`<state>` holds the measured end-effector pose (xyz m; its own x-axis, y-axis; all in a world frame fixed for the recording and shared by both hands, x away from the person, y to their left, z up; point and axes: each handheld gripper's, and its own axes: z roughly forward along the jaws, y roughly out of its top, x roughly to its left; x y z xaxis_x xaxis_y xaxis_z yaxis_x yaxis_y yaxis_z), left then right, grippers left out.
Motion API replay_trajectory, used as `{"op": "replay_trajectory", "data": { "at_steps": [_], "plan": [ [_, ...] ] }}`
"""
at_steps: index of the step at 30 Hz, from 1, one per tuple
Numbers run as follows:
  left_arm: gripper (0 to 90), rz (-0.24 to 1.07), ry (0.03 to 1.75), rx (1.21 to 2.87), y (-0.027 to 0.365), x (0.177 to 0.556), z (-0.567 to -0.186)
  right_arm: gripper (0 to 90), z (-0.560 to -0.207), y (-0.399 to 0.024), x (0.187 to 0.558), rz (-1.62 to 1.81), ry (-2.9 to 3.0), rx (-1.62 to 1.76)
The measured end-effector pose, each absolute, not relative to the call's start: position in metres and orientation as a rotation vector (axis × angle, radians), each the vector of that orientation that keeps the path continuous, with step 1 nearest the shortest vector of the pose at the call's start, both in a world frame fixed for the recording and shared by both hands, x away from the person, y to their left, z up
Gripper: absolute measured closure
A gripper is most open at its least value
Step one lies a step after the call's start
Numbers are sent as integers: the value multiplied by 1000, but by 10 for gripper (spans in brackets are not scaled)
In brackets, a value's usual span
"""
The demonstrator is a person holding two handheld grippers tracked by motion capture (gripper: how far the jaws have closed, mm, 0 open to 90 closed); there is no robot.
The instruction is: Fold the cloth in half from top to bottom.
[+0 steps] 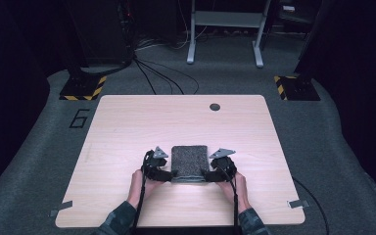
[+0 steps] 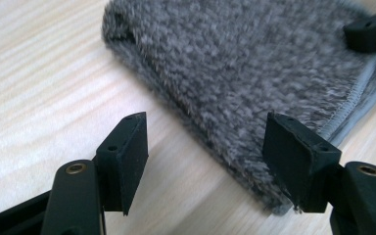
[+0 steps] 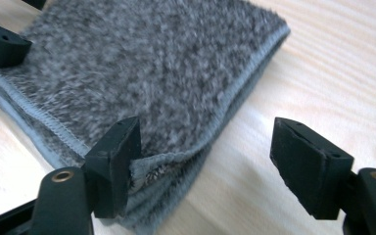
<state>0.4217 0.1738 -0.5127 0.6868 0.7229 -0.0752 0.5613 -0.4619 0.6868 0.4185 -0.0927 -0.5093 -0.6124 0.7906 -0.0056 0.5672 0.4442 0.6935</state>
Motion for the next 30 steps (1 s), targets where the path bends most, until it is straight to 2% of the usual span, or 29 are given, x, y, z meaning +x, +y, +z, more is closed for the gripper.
{"op": "replay_trajectory", "data": {
  "at_steps": [9, 13, 19, 23, 26, 30],
  "plan": [
    [332, 323, 955, 2218, 173, 416, -515, 258, -516, -100, 416, 956, 2393, 1157],
    [281, 328, 962, 2160, 179, 423, -506, 234, -507, -105, 423, 1009, 2396, 1154],
    [244, 387, 1019, 2108, 179, 458, -491, 196, -487, -106, 453, 1074, 2325, 1201],
    [218, 371, 1091, 2082, 181, 481, -499, 177, -491, -103, 476, 1098, 2329, 1274],
    [209, 365, 1119, 2086, 182, 488, -505, 182, -494, -107, 486, 1142, 2308, 1321],
    [209, 381, 1134, 2116, 178, 491, -511, 183, -503, -105, 493, 1030, 2314, 1314]
  ]
}}
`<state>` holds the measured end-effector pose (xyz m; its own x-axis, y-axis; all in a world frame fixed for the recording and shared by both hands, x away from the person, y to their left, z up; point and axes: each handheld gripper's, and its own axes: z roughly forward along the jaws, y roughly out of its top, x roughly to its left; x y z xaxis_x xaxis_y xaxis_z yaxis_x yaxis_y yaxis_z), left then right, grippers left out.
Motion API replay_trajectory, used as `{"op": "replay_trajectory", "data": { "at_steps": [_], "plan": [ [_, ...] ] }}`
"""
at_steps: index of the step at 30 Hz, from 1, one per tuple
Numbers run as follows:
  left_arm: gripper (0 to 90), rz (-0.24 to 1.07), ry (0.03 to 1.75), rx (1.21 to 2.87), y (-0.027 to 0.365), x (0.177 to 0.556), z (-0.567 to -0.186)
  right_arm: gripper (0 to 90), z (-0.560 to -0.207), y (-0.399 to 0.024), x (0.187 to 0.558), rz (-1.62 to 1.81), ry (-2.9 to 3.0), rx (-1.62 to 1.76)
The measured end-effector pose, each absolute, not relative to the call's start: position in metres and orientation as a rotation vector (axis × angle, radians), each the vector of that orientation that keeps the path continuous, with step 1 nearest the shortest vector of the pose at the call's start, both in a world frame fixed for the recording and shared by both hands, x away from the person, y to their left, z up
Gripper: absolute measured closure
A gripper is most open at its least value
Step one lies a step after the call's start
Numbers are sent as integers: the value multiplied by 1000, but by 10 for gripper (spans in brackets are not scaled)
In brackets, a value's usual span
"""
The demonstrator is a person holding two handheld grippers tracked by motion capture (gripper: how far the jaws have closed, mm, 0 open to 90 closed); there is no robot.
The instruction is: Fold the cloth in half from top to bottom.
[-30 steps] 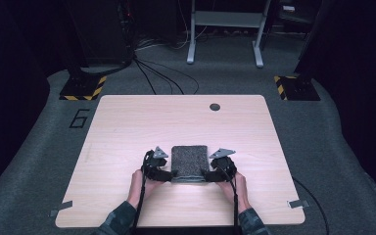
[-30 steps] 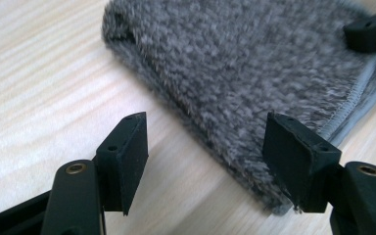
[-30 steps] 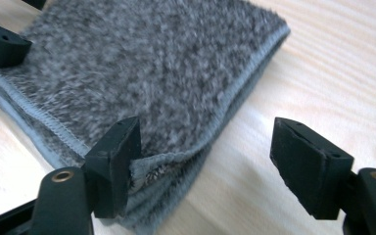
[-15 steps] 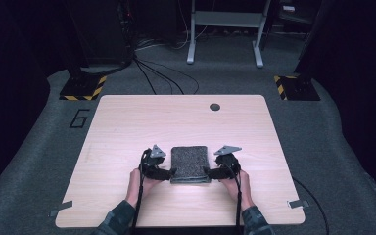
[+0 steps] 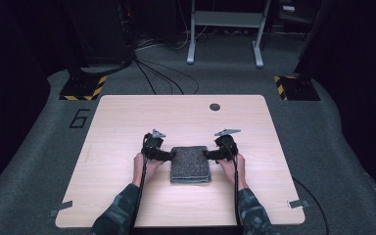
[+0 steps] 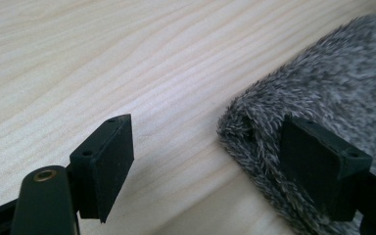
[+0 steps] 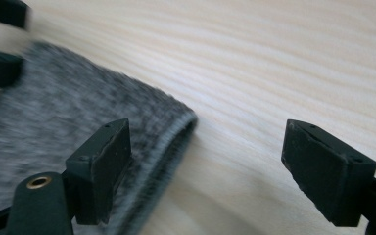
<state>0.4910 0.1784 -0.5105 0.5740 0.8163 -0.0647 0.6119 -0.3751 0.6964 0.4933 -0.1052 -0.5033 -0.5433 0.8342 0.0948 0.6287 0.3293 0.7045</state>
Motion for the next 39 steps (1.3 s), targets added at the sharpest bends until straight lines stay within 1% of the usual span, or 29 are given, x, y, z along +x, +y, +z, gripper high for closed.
{"op": "replay_trajectory", "data": {
  "at_steps": [5, 11, 16, 19, 23, 29, 31, 33, 37, 39],
  "plan": [
    [195, 401, 1146, 2145, 178, 494, -514, 174, -515, -99, 499, 927, 2323, 1323],
    [186, 417, 1150, 2128, 180, 502, -518, 154, -516, -99, 505, 913, 2315, 1334],
    [174, 405, 1161, 2122, 179, 514, -518, 156, -514, -98, 514, 901, 2301, 1332],
    [149, 394, 1170, 2105, 180, 515, -517, 157, -514, -98, 514, 906, 2302, 1330],
    [118, 383, 1174, 2066, 185, 509, -510, 153, -509, -102, 510, 961, 2299, 1342],
    [90, 400, 1130, 2043, 193, 492, -492, 139, -494, -108, 498, 1019, 2316, 1310],
    [74, 401, 1122, 2045, 196, 484, -487, 129, -487, -110, 491, 1035, 2315, 1301],
    [40, 387, 1118, 2059, 200, 477, -485, 121, -482, -114, 483, 1024, 2315, 1274],
    [22, 407, 1096, 2088, 212, 460, -482, 96, -480, -125, 466, 1002, 2309, 1246],
    [18, 416, 1104, 2073, 220, 451, -481, 81, -480, -133, 457, 997, 2295, 1254]
  ]
}}
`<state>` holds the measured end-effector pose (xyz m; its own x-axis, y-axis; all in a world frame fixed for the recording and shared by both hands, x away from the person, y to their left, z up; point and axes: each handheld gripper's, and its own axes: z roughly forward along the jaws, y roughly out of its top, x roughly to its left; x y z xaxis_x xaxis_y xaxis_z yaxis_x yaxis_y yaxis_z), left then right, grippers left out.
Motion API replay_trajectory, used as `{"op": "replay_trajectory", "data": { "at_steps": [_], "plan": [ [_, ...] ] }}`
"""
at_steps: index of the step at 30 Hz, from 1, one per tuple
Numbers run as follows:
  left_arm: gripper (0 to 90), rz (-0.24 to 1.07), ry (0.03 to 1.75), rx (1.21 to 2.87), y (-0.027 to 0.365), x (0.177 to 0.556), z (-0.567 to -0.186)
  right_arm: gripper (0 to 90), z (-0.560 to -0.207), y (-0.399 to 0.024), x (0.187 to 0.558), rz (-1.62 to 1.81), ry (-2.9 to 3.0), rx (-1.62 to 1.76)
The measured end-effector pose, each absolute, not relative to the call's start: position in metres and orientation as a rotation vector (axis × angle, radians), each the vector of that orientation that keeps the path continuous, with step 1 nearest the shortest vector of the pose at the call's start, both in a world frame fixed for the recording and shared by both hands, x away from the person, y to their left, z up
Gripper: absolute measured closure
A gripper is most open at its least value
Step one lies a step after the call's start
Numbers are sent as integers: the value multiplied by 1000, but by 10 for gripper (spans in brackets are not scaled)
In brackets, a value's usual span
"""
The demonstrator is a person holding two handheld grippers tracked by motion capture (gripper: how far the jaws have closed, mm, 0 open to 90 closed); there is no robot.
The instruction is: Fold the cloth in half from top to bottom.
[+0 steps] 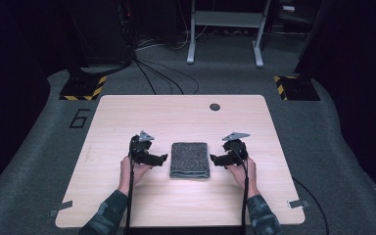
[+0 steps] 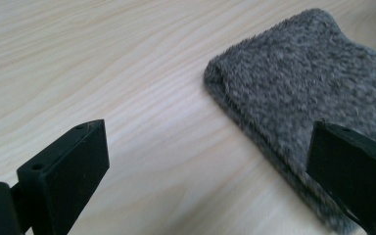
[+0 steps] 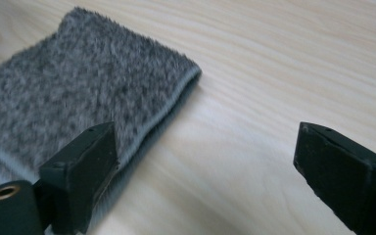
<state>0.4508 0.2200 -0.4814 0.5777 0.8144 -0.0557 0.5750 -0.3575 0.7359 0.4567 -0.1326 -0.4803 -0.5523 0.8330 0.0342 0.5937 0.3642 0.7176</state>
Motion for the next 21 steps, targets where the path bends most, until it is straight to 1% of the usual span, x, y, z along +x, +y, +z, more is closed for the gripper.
{"op": "replay_trajectory", "data": {
  "at_steps": [9, 13, 21],
  "plan": [
    [7, 449, 1126, 2099, 255, 418, -490, 60, -486, -176, 420, 951, 2209, 1287],
    [5, 469, 1203, 2060, 274, 402, -502, 48, -494, -197, 406, 937, 2161, 1341],
    [0, 478, 1317, 1990, 310, 385, -525, 34, -516, -237, 385, 904, 2087, 1466]
  ]
}}
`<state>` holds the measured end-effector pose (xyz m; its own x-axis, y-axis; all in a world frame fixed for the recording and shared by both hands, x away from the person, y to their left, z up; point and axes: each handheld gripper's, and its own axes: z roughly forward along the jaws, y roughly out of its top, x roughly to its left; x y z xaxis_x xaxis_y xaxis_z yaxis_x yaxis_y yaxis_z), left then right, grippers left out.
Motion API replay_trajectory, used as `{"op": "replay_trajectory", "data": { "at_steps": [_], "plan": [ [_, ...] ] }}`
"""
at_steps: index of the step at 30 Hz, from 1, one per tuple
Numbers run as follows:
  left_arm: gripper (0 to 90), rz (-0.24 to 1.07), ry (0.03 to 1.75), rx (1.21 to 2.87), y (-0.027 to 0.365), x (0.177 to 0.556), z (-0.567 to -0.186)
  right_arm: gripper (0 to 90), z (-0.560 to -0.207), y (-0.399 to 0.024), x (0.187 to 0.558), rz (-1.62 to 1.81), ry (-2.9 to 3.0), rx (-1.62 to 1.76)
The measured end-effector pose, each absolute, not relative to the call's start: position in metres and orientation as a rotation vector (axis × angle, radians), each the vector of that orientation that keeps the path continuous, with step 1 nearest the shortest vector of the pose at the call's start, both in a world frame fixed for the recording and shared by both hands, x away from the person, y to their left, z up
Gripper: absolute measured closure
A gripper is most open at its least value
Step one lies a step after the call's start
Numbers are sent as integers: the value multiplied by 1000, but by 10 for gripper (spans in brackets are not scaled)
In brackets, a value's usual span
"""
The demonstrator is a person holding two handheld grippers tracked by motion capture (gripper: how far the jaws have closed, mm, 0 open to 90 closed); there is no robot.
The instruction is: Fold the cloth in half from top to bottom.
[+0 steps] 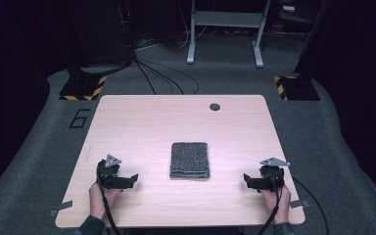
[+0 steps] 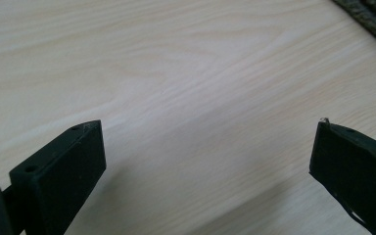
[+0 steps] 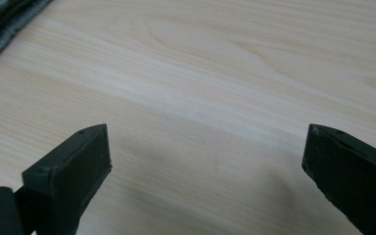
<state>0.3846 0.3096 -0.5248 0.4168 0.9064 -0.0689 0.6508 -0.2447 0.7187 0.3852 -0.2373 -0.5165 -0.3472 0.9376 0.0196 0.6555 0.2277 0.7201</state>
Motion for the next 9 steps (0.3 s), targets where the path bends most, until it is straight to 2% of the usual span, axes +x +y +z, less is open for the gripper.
{"op": "replay_trajectory", "data": {
  "at_steps": [9],
  "plan": [
    [0, 553, 1275, 2042, 310, 380, -531, 0, -530, -245, 381, 873, 2052, 1490]
  ]
}}
